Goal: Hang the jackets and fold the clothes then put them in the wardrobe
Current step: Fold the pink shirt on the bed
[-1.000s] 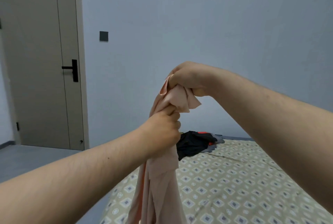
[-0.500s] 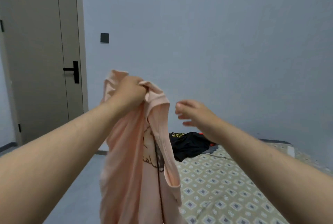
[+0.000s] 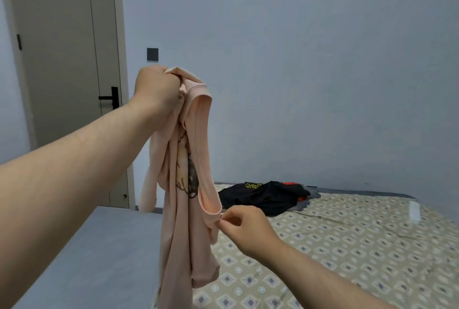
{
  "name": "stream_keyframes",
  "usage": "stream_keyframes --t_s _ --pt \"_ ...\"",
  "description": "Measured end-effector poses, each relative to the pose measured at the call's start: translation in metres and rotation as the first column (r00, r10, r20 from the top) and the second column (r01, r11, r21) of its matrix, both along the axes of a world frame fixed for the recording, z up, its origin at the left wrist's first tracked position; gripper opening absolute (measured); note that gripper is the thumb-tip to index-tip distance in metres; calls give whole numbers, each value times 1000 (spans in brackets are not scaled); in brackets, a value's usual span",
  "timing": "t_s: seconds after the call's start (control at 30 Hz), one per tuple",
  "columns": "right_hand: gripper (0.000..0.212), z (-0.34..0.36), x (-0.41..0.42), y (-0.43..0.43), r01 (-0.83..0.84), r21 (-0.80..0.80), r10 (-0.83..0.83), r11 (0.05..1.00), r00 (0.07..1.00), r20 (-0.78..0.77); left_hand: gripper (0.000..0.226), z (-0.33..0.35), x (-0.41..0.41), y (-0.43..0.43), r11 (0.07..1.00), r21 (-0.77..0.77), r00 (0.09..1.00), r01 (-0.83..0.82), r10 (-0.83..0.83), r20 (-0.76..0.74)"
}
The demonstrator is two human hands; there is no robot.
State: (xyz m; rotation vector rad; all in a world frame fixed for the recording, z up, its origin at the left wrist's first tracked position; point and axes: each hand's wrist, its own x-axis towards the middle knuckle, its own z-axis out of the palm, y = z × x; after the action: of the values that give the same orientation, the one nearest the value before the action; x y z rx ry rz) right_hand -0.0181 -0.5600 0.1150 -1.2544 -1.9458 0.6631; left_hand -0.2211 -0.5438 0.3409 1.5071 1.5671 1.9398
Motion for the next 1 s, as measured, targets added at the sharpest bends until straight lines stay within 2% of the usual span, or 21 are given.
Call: stream_keyframes --t_s 0.1,0.17,0.23,0.27,0.33,0.4,0.47,0.53,0.6,0.67,0.77,0.9,1.0 --pt "5 5 -2 5 -61 -53 57 997 996 -76 41 2 -5 -3 999 6 999 32 -32 34" --pt "26 6 -10 -1 -169 -147 157 975 983 -94 51 4 -6 -8 999 9 998 34 -35 49" --pt "43 3 -24 -7 -186 -183 179 965 982 -53 44 7 -6 -11 1000 12 997 17 -17 72" --pt "39 3 -32 -7 -175 -168 166 970 984 -66 38 9 -6 -13 1000 11 997 9 -10 78" --pt "14 8 -45 -3 -131 -143 111 981 984 -137 27 13 -8 -18 1000 10 997 2 -3 74" --pt "17 21 -48 5 -88 -200 40 976 972 -231 28 18 -13 -23 1000 23 998 -1 -1 63" --pt "21 40 -44 12 -111 -358 -56 927 904 -425 29 21 -22 -30 998 53 998 -19 16 54" --pt "24 63 -31 21 -131 -439 -180 889 781 -598 30 24 -34 -35 996 74 998 -55 52 39" --pt "31 90 -10 34 -41 -376 -244 926 694 -677 32 24 -46 -37 993 61 995 -102 100 24" --pt "25 121 16 47 179 -209 -274 961 682 -678 28 20 -57 -35 988 42 989 -146 147 -17" --pt "22 175 52 44 455 58 -311 889 691 -652 24 12 -68 -32 975 28 965 -219 220 -141" --pt "30 236 84 26 559 251 -345 790 744 -572 25 12 -73 -30 962 69 918 -264 273 -286" --pt "31 268 95 4 586 392 -337 709 770 -541 23 16 -67 -27 960 102 922 -262 280 -267"
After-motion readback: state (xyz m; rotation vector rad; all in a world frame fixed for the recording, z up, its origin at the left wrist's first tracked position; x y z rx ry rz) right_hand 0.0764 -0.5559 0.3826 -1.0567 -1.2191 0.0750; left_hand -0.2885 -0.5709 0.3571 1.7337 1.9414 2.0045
